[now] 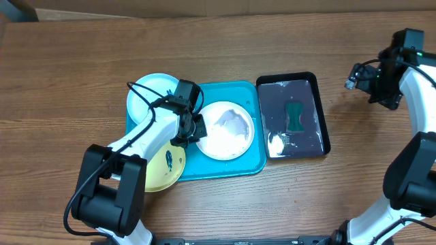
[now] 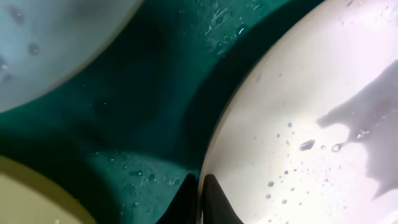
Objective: Clean dirty plates on tray and stack at the side
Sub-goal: 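Lift the cleaned white plate off the tray with the left gripper, then carry the white plate left and set it on the table beside the tray, then reach the left gripper to the second white plate and grip its rim, then slide the gripped white plate to the tray center with the left gripper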
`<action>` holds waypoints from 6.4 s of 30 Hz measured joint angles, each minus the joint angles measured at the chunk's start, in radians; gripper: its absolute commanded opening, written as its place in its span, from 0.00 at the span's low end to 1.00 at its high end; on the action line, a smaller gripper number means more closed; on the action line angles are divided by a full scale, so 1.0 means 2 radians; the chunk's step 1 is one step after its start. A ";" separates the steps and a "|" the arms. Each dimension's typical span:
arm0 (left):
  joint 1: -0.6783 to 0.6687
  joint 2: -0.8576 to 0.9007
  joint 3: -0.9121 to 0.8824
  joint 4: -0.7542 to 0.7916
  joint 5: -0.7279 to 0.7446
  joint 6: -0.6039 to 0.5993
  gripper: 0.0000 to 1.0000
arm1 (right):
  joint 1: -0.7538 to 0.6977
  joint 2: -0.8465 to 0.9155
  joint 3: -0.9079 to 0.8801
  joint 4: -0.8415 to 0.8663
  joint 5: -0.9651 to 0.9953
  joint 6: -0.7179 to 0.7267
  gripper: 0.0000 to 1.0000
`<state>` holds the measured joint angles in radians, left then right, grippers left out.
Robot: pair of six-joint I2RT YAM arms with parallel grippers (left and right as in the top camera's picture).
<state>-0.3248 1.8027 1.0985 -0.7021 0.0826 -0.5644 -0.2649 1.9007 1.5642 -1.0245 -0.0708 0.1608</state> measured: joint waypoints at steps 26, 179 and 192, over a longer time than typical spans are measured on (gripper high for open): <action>-0.115 -0.002 0.214 -0.048 -0.126 0.036 0.04 | -0.003 0.000 0.000 0.000 0.000 0.000 1.00; 0.193 0.157 0.264 -0.208 0.036 0.116 0.04 | -0.003 0.000 0.000 -0.001 0.000 0.000 1.00; 0.084 0.157 0.264 -0.211 0.043 0.116 0.04 | -0.003 0.000 0.000 0.000 0.000 0.000 1.00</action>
<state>-0.1558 2.1174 1.6260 -1.1233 0.1692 -0.3328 -0.2714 1.9007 1.5642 -1.0252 -0.0708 0.1608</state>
